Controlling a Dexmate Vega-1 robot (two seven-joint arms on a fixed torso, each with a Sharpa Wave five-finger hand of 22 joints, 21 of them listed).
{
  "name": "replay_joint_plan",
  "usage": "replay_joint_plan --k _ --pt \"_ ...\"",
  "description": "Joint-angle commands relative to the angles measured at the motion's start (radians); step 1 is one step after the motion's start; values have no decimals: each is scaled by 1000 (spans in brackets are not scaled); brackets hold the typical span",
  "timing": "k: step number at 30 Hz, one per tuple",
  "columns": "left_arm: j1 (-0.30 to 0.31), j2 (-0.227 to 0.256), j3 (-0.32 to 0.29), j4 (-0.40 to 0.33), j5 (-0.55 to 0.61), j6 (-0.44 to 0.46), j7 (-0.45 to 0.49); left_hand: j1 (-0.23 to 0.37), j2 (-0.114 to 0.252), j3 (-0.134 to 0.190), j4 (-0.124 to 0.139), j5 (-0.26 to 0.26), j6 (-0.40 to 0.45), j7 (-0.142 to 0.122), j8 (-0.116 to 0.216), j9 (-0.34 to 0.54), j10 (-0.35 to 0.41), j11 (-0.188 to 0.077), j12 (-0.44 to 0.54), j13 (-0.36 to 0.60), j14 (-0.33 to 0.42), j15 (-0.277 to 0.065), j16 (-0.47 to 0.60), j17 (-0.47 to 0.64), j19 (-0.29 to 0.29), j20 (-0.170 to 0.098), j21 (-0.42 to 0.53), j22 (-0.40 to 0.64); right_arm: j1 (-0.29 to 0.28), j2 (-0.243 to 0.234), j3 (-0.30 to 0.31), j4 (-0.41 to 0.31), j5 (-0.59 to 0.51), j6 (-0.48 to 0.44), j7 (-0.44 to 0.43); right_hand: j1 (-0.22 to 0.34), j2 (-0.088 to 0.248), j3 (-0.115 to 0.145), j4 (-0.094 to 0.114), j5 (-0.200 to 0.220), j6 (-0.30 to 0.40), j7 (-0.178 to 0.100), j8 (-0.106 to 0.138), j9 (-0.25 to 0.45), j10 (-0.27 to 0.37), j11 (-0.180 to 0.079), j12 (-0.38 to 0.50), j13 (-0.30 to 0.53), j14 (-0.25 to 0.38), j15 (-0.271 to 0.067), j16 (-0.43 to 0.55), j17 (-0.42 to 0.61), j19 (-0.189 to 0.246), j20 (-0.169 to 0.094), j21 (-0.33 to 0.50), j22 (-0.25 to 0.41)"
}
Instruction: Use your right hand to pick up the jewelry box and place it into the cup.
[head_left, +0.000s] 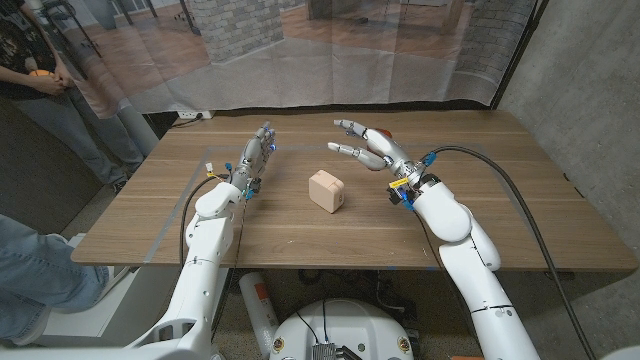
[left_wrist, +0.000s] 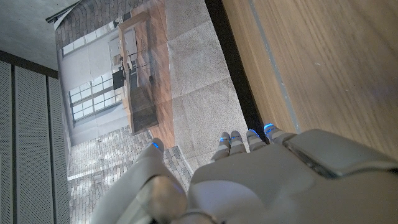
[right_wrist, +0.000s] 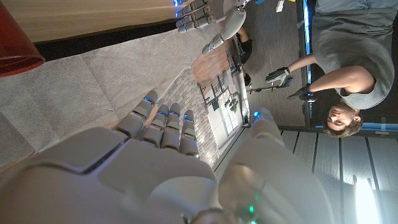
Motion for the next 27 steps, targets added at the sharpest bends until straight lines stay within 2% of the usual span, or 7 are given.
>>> replay_joint_plan --k 1,8,12,19,27 --pt "0 0 -1 3 -2 -5 -2 11 -1 -4 2 6 -6 -6 -2 3 -6 -2 -3 3 -1 -6 -2 3 -35 0 -3 4 -8 -5 -30 -21 -77 -22 -18 30 -6 4 -5 9 -5 0 8 2 -8 0 -3 5 4 14 3 0 13 7 2 2" --pt "2 -2 -1 5 -2 -6 -1 13 0 -4 1 6 -18 -12 -6 3 -7 -4 -4 3 -2 -7 -2 3 -36 1 -3 4 -17 -7 -44 -33 -111 -33 -29 50 -13 6 -4 14 -5 1 8 2 -6 0 -1 5 12 20 5 0 21 10 2 2" --pt "4 -1 0 1 -1 -4 -1 14 1 -4 0 7 -15 -13 -5 3 -6 -3 -4 3 -2 -6 -2 3 -37 1 -3 4 -22 -10 -54 -39 -141 -37 -42 61 -18 7 -4 17 -5 2 9 3 -7 -1 0 5 16 26 6 0 24 20 1 2" --pt "7 2 -2 -12 1 3 3 17 2 -4 -1 7 -13 -16 -4 3 -6 -3 -4 3 -2 -7 -2 3 -38 2 -3 4 -30 -12 -68 -53 -192 -61 -54 89 -34 7 1 27 -3 38 9 3 -7 26 1 6 23 54 6 0 28 46 -3 3" --pt "10 4 -2 -16 3 4 6 19 3 -5 -2 7 -11 -18 -4 3 -6 -4 -4 3 -2 -9 -2 3 -38 2 -3 4 -27 -18 -88 -64 -243 -89 -56 99 -41 6 5 32 -15 40 4 3 -10 35 1 6 22 65 5 1 29 64 -5 3"
